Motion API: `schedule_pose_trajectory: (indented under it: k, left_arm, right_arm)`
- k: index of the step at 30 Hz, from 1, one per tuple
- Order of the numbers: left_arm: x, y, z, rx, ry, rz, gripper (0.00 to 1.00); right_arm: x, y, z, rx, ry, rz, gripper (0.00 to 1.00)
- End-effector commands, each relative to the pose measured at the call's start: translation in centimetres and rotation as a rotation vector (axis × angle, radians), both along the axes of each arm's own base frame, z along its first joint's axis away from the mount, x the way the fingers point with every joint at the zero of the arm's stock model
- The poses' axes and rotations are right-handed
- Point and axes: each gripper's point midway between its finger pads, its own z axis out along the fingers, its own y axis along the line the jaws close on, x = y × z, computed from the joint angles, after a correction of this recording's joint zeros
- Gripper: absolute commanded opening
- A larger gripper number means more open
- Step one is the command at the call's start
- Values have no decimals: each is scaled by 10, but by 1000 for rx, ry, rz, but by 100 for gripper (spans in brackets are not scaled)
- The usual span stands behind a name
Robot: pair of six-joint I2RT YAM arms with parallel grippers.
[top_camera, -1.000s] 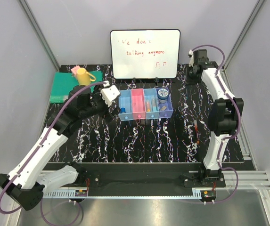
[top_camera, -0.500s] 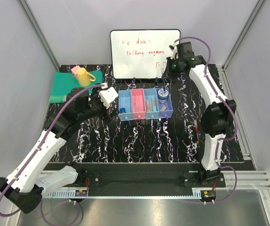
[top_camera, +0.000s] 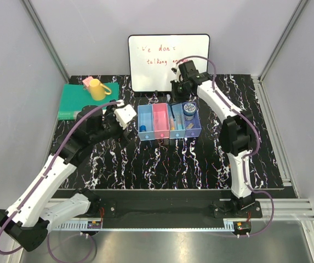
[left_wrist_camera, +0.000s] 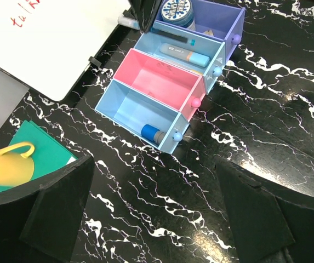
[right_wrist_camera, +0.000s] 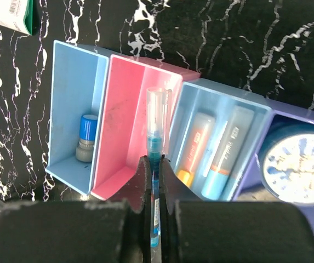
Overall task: Sort the stationery into containers
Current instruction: Place the pen in the storage box, then pick up the pen from the center of the board.
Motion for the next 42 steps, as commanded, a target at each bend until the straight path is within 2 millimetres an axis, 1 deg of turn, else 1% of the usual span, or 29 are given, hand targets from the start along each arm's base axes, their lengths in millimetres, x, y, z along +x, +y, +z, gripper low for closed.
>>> schedule_pose_trajectory:
  k: [1, 3, 4, 5, 7, 9, 12, 19, 23, 24, 25, 27, 30, 31, 37, 39, 40, 42]
  left_arm:
    - [0, -2, 14, -50, -54, 3, 99]
    - [-1, -3, 13, -55, -53, -1, 99]
    - [-1, -3, 12, -55, -51, 1, 99]
    - [-1, -3, 11, -58, -48, -1, 99]
    - [-1, -5, 9, -66, -45, -5, 99]
    - [-2, -5, 7, -67, -42, -8, 99]
    - [-2, -6, 6, -69, -47, -10, 99]
    - [-2, -6, 8, -73, -53, -12, 99]
    - [-1, -6, 8, -69, -57, -14, 99]
    - [-1, -6, 8, -69, -58, -15, 99]
    - [0, -6, 9, -67, -61, -12, 99]
    - [0, -6, 9, -65, -63, -13, 99]
    - [0, -6, 9, -64, -64, -14, 99]
    - [0, -6, 10, -66, -65, -17, 99]
    - [0, -7, 12, -72, -64, -20, 99]
    - [0, -7, 11, -69, -64, -21, 99]
    - [0, -7, 12, -69, -67, -20, 99]
    - [0, -7, 14, -69, -73, -21, 99]
  right_arm:
    - [10, 20, 9, 23, -48, 19, 0]
    - [11, 25, 7, 21, -53, 27, 0]
    - [10, 29, 1, 15, -48, 36, 0]
    - [11, 31, 0, 15, -50, 40, 0]
    - [10, 37, -8, 6, -43, 52, 0]
    - [10, 40, -11, 7, -43, 57, 0]
    - [7, 46, -22, -2, -30, 71, 0]
    - [0, 58, -37, -11, -11, 98, 0]
    - [-2, 62, -40, -14, -12, 110, 0]
    - [-3, 63, -41, -16, -12, 112, 6]
    - [-3, 62, -41, -17, -14, 115, 11]
    - [-4, 63, -39, -13, -16, 121, 17]
    - [-5, 63, -38, -10, -20, 129, 21]
    - [-5, 62, -39, -13, -18, 129, 24]
    - [-6, 61, -37, -17, -24, 132, 25]
    - [-6, 60, -33, -18, -35, 135, 25]
    - [-5, 61, -29, -19, -47, 137, 25]
    - [0, 57, -12, -28, -95, 132, 24]
